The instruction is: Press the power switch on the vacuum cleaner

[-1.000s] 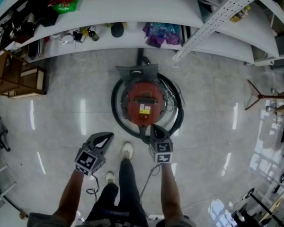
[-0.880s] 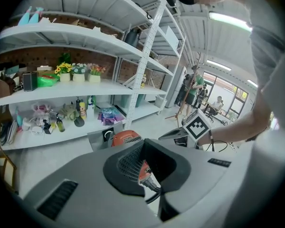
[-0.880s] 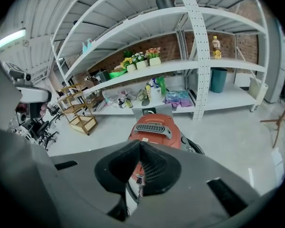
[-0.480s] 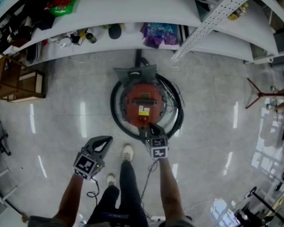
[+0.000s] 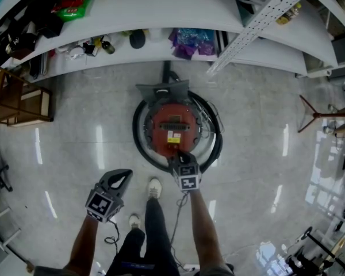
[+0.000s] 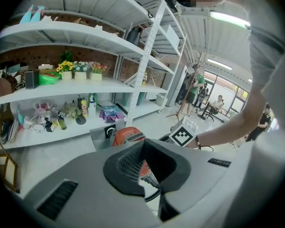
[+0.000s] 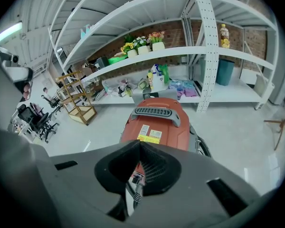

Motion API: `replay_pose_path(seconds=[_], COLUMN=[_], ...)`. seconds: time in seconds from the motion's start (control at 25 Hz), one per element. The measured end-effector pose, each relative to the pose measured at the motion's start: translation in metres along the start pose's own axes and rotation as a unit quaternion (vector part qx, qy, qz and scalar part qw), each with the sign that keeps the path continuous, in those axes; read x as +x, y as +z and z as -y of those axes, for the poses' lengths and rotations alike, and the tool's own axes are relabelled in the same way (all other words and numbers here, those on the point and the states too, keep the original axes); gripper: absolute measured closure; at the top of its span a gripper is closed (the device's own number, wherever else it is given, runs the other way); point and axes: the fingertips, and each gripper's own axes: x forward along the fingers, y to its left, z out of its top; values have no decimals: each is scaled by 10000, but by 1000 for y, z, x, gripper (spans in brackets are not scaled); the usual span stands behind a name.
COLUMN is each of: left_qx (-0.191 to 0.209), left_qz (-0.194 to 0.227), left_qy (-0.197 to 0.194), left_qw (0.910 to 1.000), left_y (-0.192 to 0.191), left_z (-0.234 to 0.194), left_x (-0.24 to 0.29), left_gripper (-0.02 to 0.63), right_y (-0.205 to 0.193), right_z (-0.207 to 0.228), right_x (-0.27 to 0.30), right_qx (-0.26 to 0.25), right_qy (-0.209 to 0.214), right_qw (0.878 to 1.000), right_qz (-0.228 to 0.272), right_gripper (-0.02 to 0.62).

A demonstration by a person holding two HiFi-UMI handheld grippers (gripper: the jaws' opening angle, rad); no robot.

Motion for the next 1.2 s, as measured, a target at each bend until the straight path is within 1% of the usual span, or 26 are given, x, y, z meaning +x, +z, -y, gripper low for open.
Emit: replay_pose_path(seconds=[0.08, 0.24, 0.44, 0.6, 0.8, 1.2], left_qx=[-17, -203, 8, -77, -19, -45], left_qz=[7, -7, -31, -47, -55, -113], left_qy=[13, 77, 25, 61, 52, 46], left_qw=[10000, 9998, 10000, 9999, 10000, 9999], left_y=[0, -1, -9, -10, -12, -13], left_z=[-1, 0, -4, -7, -10, -10], left_x=[0, 0, 2, 3, 7, 10], left_gripper=[598, 598, 598, 598, 598, 598], right_y=[-4, -9, -16, -22, -27, -28], right_z=[1, 1, 3, 4, 7, 7], right_x=[5, 14, 28, 37, 47, 47], right_qx=[12, -8, -9, 47, 54, 47], right_qy=[2, 11, 17, 8, -5, 48], right_qw=[10000, 9999, 9997, 9994, 9991, 9992], right_qz=[-59, -138, -250, -340, -410, -406], right_gripper=[591, 591, 591, 591, 591, 591])
